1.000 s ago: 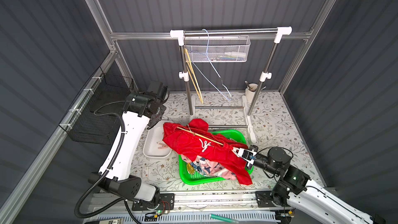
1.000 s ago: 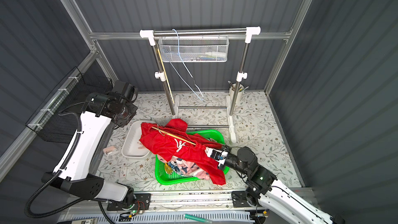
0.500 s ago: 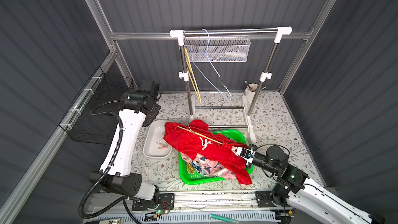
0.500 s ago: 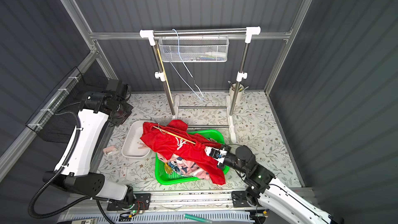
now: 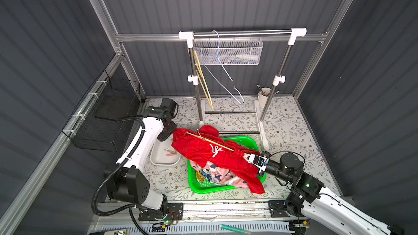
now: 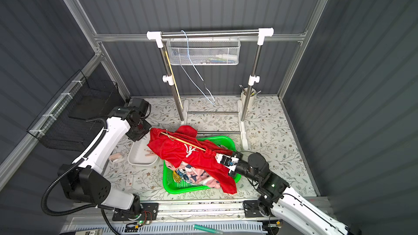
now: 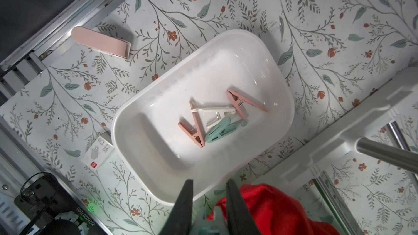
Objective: Remove the clothespins securing shorts to the hanger
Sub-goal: Place the clothespin in the storage box.
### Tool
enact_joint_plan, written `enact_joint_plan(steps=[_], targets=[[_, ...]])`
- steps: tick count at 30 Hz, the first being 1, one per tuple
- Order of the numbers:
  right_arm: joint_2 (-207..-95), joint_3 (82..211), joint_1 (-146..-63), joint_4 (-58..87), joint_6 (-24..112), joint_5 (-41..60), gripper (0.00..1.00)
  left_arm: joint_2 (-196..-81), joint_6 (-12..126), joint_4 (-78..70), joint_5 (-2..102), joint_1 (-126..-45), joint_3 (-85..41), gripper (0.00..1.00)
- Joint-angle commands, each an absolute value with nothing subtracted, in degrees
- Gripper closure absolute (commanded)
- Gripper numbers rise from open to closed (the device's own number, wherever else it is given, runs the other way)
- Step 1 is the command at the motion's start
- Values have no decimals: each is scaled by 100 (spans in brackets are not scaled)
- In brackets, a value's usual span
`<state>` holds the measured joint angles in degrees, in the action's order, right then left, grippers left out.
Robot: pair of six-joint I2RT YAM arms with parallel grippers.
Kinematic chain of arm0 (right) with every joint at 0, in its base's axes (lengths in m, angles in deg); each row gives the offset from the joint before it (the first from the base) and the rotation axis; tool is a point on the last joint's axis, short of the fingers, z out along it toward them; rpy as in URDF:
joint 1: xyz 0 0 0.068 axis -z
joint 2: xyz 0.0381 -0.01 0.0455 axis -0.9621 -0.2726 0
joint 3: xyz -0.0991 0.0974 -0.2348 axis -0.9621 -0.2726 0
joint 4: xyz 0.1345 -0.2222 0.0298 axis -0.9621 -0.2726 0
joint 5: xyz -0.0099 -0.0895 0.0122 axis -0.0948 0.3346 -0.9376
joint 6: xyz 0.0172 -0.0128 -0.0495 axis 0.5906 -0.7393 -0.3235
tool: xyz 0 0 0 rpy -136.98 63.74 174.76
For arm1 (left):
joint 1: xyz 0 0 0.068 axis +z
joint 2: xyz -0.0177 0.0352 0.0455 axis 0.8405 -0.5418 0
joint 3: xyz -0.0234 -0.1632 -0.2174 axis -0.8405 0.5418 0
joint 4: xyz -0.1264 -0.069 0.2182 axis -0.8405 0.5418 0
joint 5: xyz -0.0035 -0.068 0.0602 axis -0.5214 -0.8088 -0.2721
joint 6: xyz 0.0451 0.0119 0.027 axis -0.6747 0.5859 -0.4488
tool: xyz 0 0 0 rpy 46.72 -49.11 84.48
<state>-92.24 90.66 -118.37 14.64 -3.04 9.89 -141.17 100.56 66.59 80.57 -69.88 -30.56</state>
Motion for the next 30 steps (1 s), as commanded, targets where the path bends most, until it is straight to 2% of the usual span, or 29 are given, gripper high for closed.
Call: enact_joint_plan(steps=[1,15,18,20,30], targets=[[-9161,9110,-11804,1565,-247,948,100,-14184,9816,6259,8055,-6967,-2625,78],[-9170,9051,-11795,1622,-248,925,100,-14665,9337,5425,8182,-6967,-1548,77],[-9166,9046,-11795,1636,-233,889,100,-14806,9311,5325,8074,-6966,-1449,73],[-9176,9048,-11795,1653,-222,882,100,-14896,9257,5345,8026,-6967,-1475,67],[-9230,9038,-11795,1709,-211,851,100,-14478,8207,5702,8262,-6970,-2065,18]])
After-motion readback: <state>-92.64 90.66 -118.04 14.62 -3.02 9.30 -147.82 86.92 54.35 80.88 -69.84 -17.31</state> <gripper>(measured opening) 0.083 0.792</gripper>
